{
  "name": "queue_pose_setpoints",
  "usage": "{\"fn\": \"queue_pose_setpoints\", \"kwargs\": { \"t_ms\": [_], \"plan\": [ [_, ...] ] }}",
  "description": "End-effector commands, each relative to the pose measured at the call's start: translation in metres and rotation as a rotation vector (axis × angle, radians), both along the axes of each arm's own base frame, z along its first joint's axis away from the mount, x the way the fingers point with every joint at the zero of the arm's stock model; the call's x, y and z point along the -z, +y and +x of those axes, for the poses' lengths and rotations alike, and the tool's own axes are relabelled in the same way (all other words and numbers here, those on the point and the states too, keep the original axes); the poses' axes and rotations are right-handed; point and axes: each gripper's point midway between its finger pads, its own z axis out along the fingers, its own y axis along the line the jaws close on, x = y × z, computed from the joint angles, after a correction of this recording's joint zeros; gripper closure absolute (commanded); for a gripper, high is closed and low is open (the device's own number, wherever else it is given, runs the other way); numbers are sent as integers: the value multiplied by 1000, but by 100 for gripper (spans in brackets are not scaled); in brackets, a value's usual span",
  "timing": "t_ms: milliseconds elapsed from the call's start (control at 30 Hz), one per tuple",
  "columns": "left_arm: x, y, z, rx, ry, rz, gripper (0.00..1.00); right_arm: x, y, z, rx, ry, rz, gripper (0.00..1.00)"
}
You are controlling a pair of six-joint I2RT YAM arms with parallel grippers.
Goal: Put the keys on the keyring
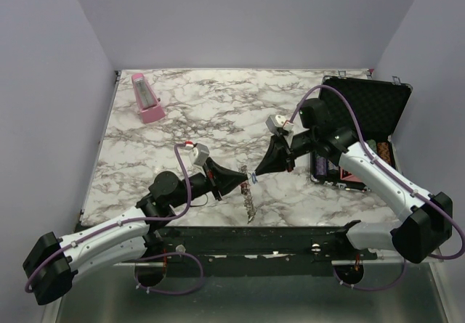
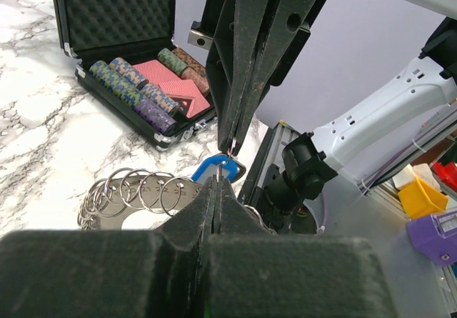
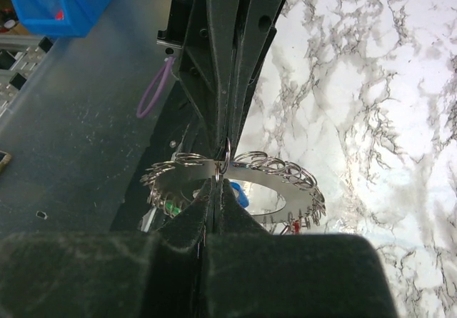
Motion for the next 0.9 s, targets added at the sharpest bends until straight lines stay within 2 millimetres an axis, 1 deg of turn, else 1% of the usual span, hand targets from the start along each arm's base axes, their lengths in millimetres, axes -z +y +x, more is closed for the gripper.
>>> {"fn": "queue_pose_setpoints", "kwargs": {
  "t_ms": [0, 867],
  "plan": [
    [-16, 3, -4, 9, -56, -50, 100, 5, 3, 3, 11, 16, -10, 100],
    [-24, -3, -3, 29, -67, -60, 100, 11, 7, -2, -9, 59, -4, 100]
  ]
}}
